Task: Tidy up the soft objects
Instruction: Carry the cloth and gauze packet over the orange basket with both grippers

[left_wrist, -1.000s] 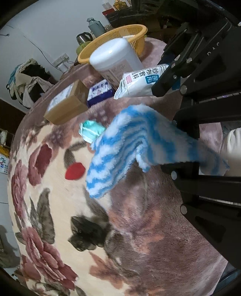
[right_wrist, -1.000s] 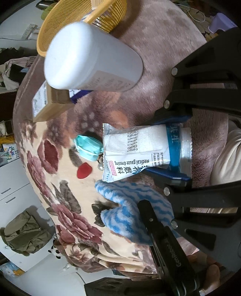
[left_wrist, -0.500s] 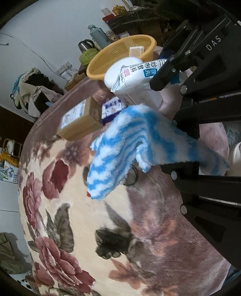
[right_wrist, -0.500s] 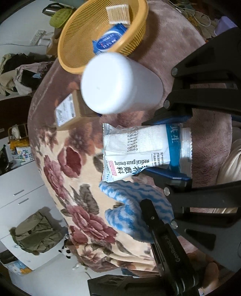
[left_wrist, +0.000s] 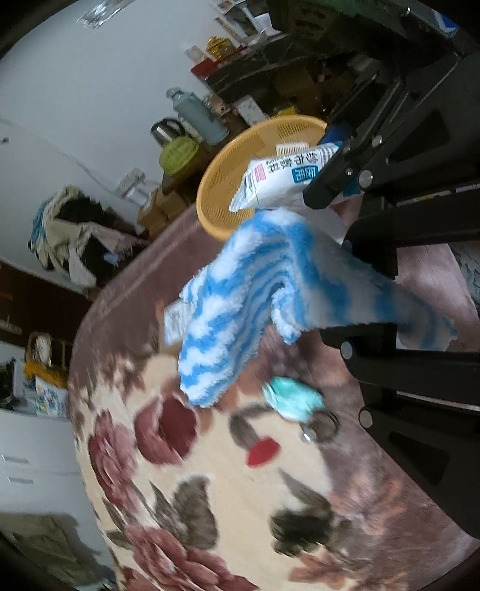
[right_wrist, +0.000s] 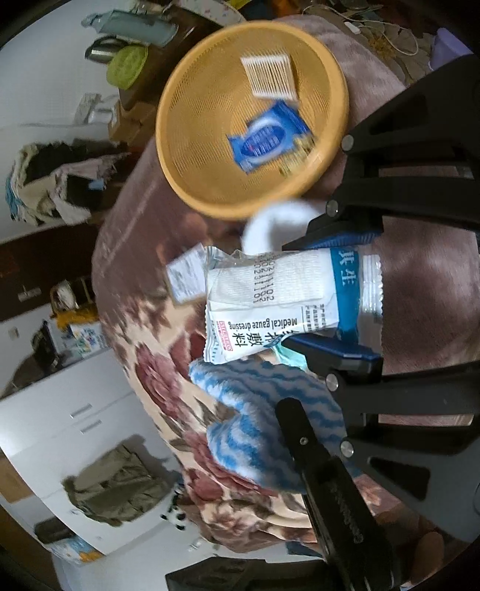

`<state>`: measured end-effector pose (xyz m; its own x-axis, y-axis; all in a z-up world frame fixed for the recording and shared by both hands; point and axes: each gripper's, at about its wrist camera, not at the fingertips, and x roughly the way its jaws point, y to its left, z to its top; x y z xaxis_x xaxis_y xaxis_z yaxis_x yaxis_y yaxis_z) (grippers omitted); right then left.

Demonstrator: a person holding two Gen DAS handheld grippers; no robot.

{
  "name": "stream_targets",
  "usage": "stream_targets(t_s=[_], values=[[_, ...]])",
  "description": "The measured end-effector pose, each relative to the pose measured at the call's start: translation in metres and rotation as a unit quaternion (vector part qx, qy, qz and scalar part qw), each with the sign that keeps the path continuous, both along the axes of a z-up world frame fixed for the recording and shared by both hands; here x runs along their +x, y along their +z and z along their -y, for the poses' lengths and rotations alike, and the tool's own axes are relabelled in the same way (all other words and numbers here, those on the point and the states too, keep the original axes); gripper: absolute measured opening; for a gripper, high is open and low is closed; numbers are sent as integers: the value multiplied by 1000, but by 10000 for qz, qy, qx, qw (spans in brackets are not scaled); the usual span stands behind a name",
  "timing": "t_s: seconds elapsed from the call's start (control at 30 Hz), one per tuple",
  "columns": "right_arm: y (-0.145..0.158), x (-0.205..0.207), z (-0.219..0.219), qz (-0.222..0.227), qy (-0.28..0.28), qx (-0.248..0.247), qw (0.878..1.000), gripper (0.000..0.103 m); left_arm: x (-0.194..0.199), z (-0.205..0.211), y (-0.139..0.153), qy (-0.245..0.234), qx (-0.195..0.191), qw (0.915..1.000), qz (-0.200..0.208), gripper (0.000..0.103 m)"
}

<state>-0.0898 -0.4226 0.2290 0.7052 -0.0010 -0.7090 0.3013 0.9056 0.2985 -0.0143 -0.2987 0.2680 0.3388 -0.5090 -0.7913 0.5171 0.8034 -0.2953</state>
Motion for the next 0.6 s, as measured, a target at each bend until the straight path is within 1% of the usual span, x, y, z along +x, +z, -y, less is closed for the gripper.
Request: stream_targets(t_s=[0.13, 0.27, 0.47, 0.6], values=[[4, -8, 32, 16, -335, -57, 9994, 42, -1, 41, 10, -282, -51, 9996, 42, 11], [5, -20, 69, -1, -741, -79, 9972, 42, -1, 80, 12, -532, -109, 9985, -33, 11], [1, -34, 120, -106, -1352, -32, 9908, 42, -3, 135, 2, -872, -271, 9953, -330, 11], [-1, -44, 146, -146, -1660, -5, 9860, 42, -10, 172, -6, -1083, -413, 9920, -500, 11]])
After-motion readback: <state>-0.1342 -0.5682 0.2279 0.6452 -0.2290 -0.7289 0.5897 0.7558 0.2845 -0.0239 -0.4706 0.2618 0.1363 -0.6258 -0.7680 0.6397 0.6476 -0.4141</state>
